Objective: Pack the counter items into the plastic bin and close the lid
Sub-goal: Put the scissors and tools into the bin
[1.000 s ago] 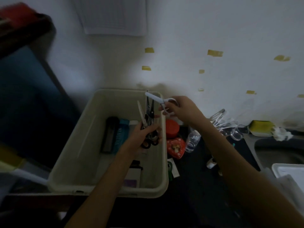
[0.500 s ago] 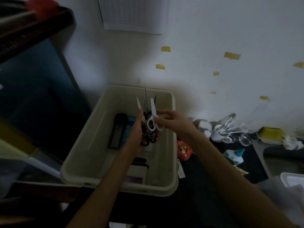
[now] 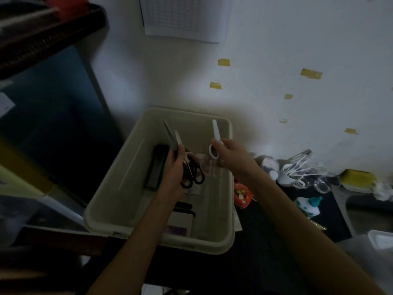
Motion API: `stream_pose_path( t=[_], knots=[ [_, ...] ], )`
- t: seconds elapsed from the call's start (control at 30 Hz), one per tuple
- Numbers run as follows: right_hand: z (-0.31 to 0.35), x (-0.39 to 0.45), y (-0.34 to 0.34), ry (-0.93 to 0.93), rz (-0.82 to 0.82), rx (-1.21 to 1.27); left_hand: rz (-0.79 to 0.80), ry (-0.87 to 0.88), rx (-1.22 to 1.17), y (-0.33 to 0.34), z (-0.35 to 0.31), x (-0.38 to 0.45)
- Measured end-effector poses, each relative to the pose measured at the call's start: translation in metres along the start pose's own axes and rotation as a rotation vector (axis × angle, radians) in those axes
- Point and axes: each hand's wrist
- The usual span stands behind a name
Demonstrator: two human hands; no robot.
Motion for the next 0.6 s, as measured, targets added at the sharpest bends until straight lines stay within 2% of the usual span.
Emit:
stream_pose_path(
  t=[0.2, 0.3, 0.4, 0.5, 0.6],
  knots=[
    [-0.009, -0.006, 0.003, 0.072, 0.047, 0.063, -0.033, 0.063, -0.019, 0.001, -0.01, 0.003],
    [-0.013, -0.009, 0.006, 0.028, 0.087, -0.027, -0.025, 0.032, 0.001, 0.004, -0.012, 0.005],
    [-0.014, -0.01, 0.004, -0.03, 0.123, -0.016, 0.032, 0.033, 0.045, 0.002, -0.009, 0.005],
    [-0.009, -0.006, -0.001, -0.041, 0.083, 0.0, 0.05, 0.031, 0.119, -0.001, -0.003, 0.003],
    [-0.005, -0.003, -0.002, -0.077, 0.052, -0.093, 0.012, -0.02, 0.141, 0.0, 0.001, -0.001]
  ],
)
Point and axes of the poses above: each hand's wrist, its own x-axis towards the middle knuckle, its own y-axis out of the palm, z = x × y, and after that the axes turned 6 degrees about x, right-handed
